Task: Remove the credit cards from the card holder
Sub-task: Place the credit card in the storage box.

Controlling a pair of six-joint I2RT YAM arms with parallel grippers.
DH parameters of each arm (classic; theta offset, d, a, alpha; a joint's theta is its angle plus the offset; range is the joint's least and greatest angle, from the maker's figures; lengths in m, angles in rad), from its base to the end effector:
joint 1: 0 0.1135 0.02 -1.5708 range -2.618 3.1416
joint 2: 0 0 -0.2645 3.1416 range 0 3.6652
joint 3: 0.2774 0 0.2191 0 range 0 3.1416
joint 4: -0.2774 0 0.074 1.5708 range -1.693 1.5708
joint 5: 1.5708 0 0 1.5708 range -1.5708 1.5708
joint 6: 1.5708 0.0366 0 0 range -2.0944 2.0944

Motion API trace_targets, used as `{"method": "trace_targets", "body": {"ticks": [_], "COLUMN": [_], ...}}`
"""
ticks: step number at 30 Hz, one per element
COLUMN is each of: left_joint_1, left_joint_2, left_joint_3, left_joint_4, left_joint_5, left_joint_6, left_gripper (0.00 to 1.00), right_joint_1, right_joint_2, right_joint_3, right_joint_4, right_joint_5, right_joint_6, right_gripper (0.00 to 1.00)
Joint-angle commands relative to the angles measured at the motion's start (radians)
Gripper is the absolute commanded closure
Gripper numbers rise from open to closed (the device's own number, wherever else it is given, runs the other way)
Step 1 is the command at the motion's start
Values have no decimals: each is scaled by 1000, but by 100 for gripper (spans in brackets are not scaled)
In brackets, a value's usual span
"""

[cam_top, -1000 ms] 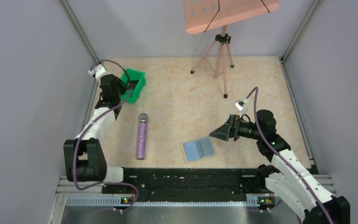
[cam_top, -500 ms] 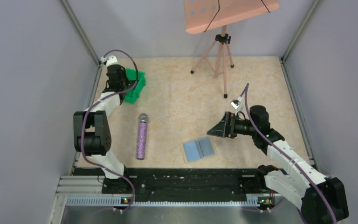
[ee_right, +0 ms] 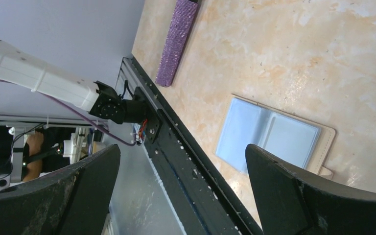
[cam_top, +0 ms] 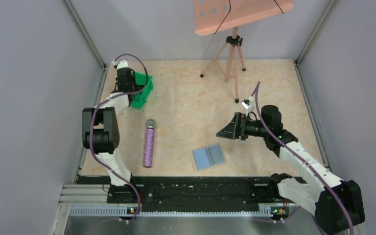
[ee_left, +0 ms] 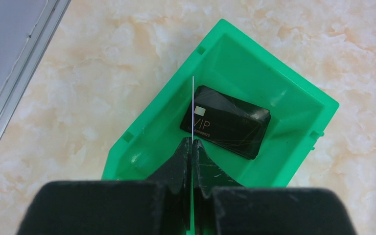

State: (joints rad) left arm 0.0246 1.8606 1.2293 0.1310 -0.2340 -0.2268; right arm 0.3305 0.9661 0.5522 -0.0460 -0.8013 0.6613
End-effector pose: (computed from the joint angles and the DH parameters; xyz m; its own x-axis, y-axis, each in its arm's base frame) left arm 0.3969 0.0183 0.2385 -0.4161 -0.2290 -0.8800 -0.3293 0.9400 -0.0889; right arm 0.1578 0.0819 0.2571 -0.8439 0.1622 -0.5114 -0.4008 0.4430 0.8019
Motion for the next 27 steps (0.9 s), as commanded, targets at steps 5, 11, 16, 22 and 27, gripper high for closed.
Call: {"method": "trace_targets", "body": {"ticks": [5,11,16,22,27], "left_joint_1": [5,5,6,7,6], "left_joint_2": [-3,-30,-16,7,32], "left_joint_3": [60,90,110,94,92], "left_joint_4": [-1,-24,-10,25,46], "left_joint_5": [12,78,127,169,166], "left_joint_6": [32,-5,1,-9,-16], "left_gripper": [100,100,100,100,100], "right_joint_1": [-7,-7,-8,-8,-8], "right_joint_2": [19,27,30,30,24], "right_joint_3": [50,56,73,86,83], "right_joint_4": [17,17,11,0,-3], "right_joint_5": [1,-8,-10,-13,-12], "right_joint_6": [-25,-27,-30,-34,-36], "right_gripper": [1,1,1,1,1]}}
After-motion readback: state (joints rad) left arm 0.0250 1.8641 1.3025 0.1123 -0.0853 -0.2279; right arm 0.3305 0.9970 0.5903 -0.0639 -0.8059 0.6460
